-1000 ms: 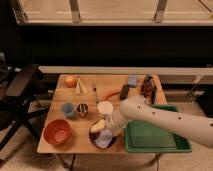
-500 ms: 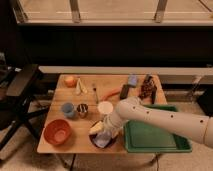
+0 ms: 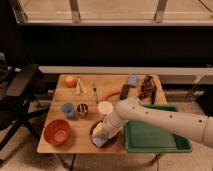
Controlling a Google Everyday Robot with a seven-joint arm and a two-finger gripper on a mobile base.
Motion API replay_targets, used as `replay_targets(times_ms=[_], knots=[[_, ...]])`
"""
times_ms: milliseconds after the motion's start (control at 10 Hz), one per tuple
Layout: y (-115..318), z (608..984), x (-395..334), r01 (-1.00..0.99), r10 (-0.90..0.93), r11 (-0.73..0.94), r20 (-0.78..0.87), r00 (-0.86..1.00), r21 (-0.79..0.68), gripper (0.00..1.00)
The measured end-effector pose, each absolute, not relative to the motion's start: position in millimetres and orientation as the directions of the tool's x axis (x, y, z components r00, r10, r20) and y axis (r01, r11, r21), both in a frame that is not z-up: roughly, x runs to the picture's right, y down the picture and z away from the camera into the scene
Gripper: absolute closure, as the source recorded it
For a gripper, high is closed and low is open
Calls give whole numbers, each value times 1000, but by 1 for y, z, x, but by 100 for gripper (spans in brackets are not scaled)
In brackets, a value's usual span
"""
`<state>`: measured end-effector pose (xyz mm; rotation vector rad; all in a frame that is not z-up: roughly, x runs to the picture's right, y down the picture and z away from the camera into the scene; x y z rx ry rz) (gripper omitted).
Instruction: Place towel in table surface
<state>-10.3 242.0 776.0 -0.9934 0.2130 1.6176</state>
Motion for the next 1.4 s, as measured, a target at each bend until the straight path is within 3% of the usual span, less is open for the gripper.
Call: replay_targets(times_ms=[400,500,1000,1400], knots=[[240,773,-11,-872,728,-315,-685,30,-374,95],[238,771,-11,-869,732,-317,-680,30,-380,99],[186,739,22,-716,725,-471,-689,19,-515,100],[123,734,88,-702,752,-510,-654,-84,-497,100]])
